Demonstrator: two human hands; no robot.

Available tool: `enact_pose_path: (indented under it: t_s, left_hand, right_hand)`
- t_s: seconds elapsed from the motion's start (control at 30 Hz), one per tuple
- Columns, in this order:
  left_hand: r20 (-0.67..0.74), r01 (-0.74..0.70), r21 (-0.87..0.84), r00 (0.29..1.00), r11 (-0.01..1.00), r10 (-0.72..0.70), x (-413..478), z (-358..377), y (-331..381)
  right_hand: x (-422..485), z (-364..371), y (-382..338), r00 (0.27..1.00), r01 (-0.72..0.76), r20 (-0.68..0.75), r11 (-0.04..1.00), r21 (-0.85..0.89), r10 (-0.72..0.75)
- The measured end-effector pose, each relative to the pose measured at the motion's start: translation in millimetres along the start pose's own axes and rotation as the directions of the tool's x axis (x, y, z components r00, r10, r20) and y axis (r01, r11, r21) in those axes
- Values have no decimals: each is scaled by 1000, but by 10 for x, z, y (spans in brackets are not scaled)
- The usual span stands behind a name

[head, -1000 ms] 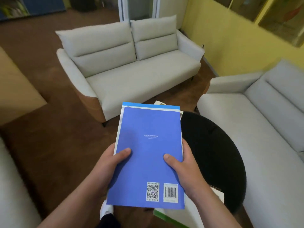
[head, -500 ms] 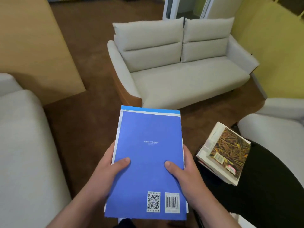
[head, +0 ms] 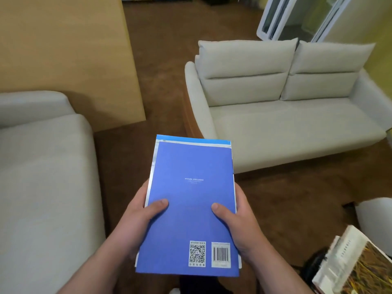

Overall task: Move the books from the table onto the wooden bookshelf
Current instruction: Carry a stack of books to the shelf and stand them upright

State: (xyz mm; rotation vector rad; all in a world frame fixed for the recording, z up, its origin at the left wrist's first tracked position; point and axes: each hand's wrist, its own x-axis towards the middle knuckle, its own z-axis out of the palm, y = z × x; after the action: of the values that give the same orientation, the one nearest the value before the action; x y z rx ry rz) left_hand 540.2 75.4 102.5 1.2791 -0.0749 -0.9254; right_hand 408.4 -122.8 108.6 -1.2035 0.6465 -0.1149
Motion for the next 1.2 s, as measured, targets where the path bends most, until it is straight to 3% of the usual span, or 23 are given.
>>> enact_pose_path:
  t_s: [0.6, 0.87, 1.2]
  left_hand:
    - [-148, -83, -31, 986, 996, 78, 2321, -376, 1369]
    - [-185, -96, -20, 978, 995, 91, 3442, -973, 2053]
    - [-71, -60, 9, 996, 998, 60, 5044, -1903, 3428]
  right_hand:
    - [2949, 315, -1142, 984, -8, 177, 998, -67, 20]
    - [4210, 873, -1512, 987, 24, 161, 989, -145, 0]
    - [5869, 1817, -2200, 998, 54, 49, 987, -150, -48]
